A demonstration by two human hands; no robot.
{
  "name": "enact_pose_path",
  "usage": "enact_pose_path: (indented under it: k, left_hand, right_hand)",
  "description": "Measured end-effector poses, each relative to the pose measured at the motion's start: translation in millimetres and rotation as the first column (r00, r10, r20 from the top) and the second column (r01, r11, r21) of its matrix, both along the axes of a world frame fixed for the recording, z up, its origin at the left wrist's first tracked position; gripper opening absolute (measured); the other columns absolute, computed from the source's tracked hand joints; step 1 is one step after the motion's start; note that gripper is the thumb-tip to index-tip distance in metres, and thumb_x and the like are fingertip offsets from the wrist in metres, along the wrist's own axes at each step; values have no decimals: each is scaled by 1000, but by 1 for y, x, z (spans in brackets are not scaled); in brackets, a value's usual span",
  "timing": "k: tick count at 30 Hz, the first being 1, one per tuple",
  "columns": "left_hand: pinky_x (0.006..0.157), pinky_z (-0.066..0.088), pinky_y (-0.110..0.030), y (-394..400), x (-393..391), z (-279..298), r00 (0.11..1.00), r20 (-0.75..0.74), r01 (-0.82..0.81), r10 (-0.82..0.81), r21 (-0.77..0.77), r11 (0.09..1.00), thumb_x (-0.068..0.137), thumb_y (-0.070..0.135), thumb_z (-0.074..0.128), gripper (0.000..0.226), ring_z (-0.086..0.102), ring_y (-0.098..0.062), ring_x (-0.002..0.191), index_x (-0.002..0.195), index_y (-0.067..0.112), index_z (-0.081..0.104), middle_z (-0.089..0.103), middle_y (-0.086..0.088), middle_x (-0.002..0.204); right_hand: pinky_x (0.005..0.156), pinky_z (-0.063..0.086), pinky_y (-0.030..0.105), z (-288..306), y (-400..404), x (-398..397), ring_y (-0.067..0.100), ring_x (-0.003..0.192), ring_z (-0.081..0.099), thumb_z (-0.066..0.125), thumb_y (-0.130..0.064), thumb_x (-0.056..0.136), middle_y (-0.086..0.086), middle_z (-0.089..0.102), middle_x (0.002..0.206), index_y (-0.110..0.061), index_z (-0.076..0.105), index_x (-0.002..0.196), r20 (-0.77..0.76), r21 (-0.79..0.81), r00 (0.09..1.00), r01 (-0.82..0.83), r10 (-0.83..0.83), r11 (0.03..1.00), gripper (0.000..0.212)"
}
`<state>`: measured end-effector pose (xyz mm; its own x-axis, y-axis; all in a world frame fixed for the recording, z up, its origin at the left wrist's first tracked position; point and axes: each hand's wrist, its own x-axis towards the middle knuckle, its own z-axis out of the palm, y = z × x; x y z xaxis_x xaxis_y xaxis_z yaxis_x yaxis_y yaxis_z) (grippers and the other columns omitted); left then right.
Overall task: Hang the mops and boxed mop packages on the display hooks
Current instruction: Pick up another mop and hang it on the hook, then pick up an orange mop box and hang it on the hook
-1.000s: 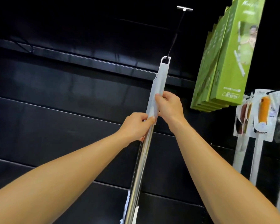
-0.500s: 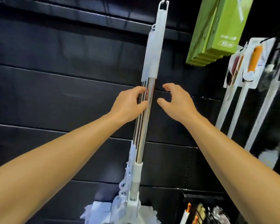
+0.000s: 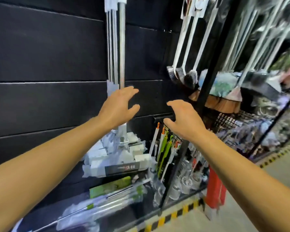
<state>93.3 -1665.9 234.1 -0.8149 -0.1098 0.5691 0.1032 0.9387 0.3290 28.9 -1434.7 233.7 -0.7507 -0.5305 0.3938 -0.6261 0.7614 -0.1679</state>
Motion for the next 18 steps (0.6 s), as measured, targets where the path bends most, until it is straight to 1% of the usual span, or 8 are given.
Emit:
enact_pose_path:
  k: [2, 5, 7, 9, 15, 18]
  left_hand:
    - [113, 33, -41, 24, 13, -26, 996, 60, 60, -59, -6, 998, 92, 32, 63, 59, 38, -26, 142, 147, 19, 45, 41, -5, 155]
    - [115, 32, -43, 64, 28, -60, 980, 125, 155, -154, -3, 988, 92, 33, 63, 60, 35, -27, 142, 148, 20, 44, 39, -5, 156]
    - [116, 32, -44, 94, 36, -80, 965, 163, 205, -203, 4, 979, 92, 35, 61, 61, 34, -26, 143, 149, 21, 42, 38, -3, 157]
    - [117, 30, -41, 124, 41, -98, 947, 205, 254, -247, -7, 967, 92, 36, 60, 62, 32, -25, 144, 150, 23, 40, 37, -1, 157]
    - [119, 26, -39, 219, 48, -147, 867, 354, 411, -350, -111, 905, 95, 41, 57, 65, 30, -24, 145, 152, 23, 34, 35, -2, 158]
    - [119, 27, -40, 269, 47, -165, 840, 394, 447, -373, -114, 887, 95, 40, 58, 65, 31, -25, 144, 152, 21, 34, 36, -4, 157]
  right_hand:
    - [113, 35, 38, -20, 28, 27, 29, 139, 41, 63, -35, 93, 9, 51, 146, -11, 47, 146, 11, 49, 999, 36, -37, 998, 60]
    - [111, 34, 38, -45, 70, 61, 31, 133, 45, 65, -35, 92, 11, 55, 137, -9, 51, 140, 26, 125, 995, 90, -94, 988, 56]
    - [112, 31, 37, -60, 97, 79, 30, 134, 43, 64, -35, 94, 11, 53, 139, -9, 49, 142, 45, 158, 990, 123, -131, 980, 57]
    - [114, 31, 38, -76, 126, 92, 31, 134, 43, 63, -37, 95, 11, 52, 140, -8, 48, 143, 64, 184, 984, 155, -169, 971, 58]
    - [113, 31, 37, -124, 217, 113, 28, 132, 44, 61, -43, 93, 9, 53, 140, -10, 46, 145, 126, 262, 945, 261, -301, 929, 63]
    - [116, 25, 36, -143, 269, 117, 28, 138, 39, 61, -41, 94, 10, 48, 147, -10, 42, 148, 164, 279, 925, 289, -342, 916, 64]
